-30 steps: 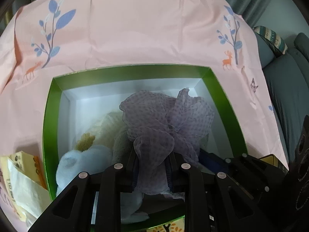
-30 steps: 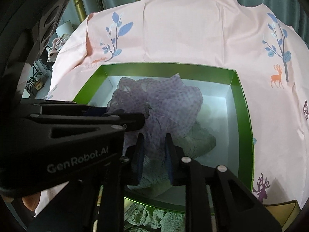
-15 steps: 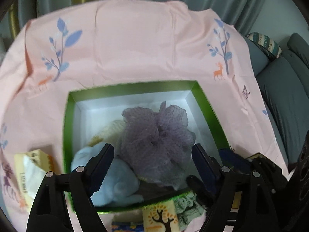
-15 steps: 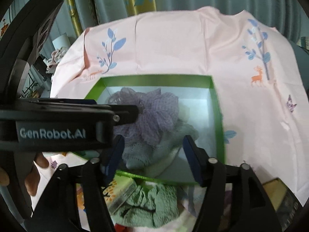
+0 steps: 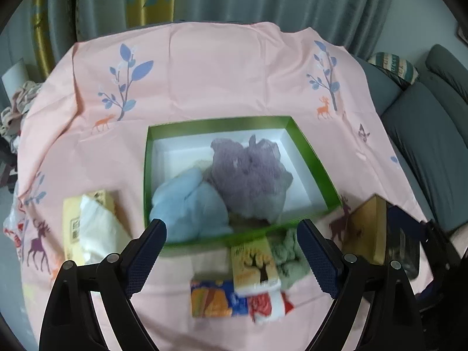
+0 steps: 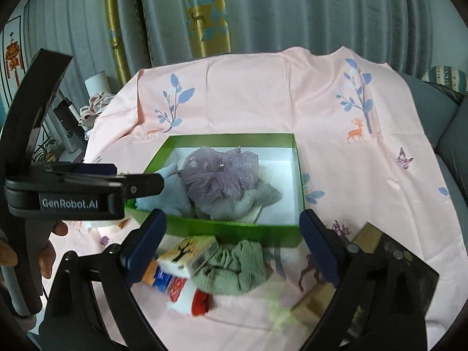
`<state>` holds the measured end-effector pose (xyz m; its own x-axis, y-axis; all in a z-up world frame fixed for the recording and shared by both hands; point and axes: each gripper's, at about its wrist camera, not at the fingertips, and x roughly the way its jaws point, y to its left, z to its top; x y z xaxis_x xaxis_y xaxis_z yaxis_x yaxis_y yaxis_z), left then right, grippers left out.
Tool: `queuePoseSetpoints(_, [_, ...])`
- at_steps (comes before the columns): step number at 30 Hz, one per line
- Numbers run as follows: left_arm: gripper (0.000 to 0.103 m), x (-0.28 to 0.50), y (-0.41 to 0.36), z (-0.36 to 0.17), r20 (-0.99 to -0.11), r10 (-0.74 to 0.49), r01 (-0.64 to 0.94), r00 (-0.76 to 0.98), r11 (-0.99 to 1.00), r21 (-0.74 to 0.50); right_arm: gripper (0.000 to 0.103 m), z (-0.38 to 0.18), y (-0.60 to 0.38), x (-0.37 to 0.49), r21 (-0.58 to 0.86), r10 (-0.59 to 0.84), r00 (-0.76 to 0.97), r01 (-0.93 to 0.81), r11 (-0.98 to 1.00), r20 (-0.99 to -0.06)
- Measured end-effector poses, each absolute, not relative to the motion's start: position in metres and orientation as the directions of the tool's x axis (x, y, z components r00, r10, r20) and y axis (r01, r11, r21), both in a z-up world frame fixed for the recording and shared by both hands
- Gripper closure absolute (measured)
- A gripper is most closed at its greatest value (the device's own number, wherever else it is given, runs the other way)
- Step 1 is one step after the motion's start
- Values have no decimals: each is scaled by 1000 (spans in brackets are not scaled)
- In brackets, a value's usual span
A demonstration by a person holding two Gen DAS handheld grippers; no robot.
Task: Organize soft objects
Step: 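Withdraw both grippers from the green box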
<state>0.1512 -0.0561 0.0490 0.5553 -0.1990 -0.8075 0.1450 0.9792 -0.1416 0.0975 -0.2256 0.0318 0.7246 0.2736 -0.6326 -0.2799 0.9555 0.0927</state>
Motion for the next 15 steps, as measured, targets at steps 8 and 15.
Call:
queuePoseSetpoints(8, [7, 95, -48, 57, -776, -241, 168, 583, 970, -175, 5, 40, -233, 51, 115, 290, 740, -279, 953, -607])
queuePoseSetpoints(15, [1, 61, -43, 63, -751, -270, 173, 602, 963, -207, 1, 43, -236, 22, 111, 278, 751, -266, 957, -599])
